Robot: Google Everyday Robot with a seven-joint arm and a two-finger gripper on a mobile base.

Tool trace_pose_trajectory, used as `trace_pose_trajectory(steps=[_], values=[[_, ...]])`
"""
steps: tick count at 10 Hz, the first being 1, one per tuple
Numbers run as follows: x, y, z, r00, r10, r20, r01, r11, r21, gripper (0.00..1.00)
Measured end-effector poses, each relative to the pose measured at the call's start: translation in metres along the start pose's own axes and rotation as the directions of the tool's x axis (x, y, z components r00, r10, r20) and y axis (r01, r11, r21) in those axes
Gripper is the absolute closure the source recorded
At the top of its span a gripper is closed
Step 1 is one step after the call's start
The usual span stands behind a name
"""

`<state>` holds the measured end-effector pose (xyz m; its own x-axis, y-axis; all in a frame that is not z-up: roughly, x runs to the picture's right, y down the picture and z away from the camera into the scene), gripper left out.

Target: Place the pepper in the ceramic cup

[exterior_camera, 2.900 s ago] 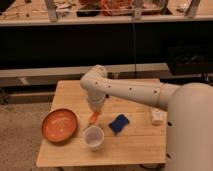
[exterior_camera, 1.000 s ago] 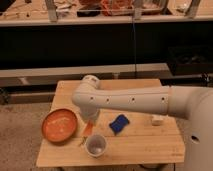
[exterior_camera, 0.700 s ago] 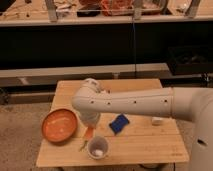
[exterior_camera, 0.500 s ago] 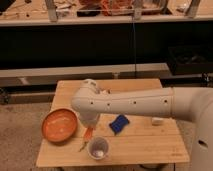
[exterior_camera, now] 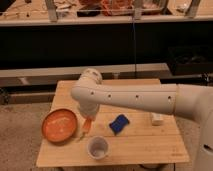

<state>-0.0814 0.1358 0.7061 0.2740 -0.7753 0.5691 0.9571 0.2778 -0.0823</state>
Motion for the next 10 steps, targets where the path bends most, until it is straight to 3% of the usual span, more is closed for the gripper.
trace_pose_trajectory(steps=[2, 5, 10], values=[[-0.002, -0.004, -0.008, 1.0, -0.002, -0.001, 0.002, 1.0, 0.024, 1.0], [-0.026, 0.003, -0.017, 1.0, -0.014, -0.008, 0.015, 0.999, 0.048, 1.0], [-0.048, 0.029, -0.018, 1.0, 0.006, -0.023, -0.005, 0.999, 0.047, 1.0]])
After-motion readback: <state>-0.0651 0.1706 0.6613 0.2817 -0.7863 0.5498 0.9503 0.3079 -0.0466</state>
